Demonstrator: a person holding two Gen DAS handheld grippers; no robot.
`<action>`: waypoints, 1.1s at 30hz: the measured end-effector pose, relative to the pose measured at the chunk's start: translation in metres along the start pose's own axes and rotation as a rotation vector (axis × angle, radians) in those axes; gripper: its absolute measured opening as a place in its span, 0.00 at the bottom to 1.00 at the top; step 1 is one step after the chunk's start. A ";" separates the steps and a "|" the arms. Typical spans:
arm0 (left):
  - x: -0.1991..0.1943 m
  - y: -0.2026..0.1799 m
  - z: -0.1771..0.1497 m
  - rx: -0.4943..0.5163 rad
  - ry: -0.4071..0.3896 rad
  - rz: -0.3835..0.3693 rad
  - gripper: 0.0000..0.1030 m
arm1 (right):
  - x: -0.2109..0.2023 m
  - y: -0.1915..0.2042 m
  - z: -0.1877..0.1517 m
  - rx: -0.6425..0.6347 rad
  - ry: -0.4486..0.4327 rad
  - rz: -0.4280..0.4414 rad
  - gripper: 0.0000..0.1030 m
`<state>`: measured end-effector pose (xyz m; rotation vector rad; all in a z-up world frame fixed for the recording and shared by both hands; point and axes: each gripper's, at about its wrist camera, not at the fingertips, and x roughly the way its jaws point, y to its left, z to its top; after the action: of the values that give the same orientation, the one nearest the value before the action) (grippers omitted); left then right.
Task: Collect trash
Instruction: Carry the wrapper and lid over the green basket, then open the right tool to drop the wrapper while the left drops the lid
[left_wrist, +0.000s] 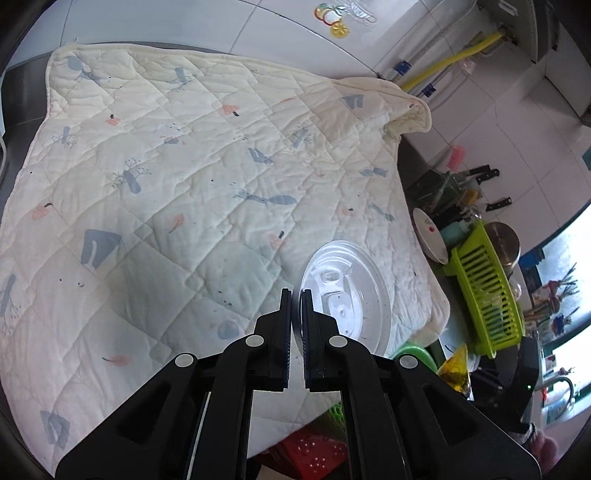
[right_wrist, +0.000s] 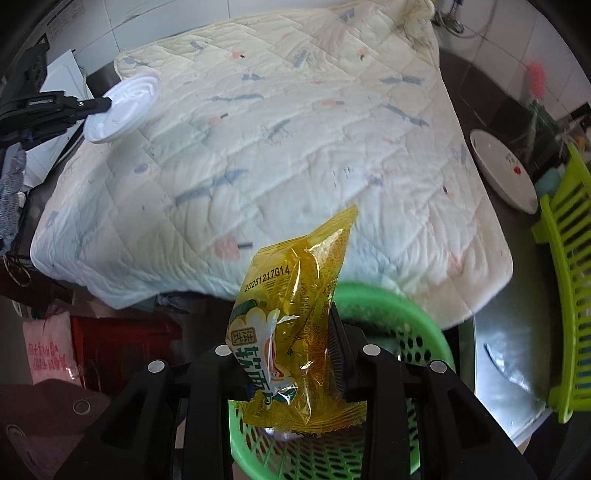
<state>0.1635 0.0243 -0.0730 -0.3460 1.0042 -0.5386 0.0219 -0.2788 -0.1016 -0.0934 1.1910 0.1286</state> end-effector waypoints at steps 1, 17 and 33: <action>-0.001 -0.006 -0.005 0.009 0.004 -0.010 0.04 | 0.001 -0.002 -0.006 0.007 0.012 -0.005 0.30; 0.012 -0.064 -0.060 0.115 0.098 -0.102 0.04 | 0.009 -0.031 -0.057 0.104 0.091 -0.069 0.49; 0.041 -0.112 -0.109 0.220 0.223 -0.163 0.04 | -0.017 -0.050 -0.061 0.160 0.023 -0.115 0.53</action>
<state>0.0571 -0.0938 -0.0989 -0.1745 1.1250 -0.8421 -0.0331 -0.3375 -0.1086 -0.0228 1.2119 -0.0696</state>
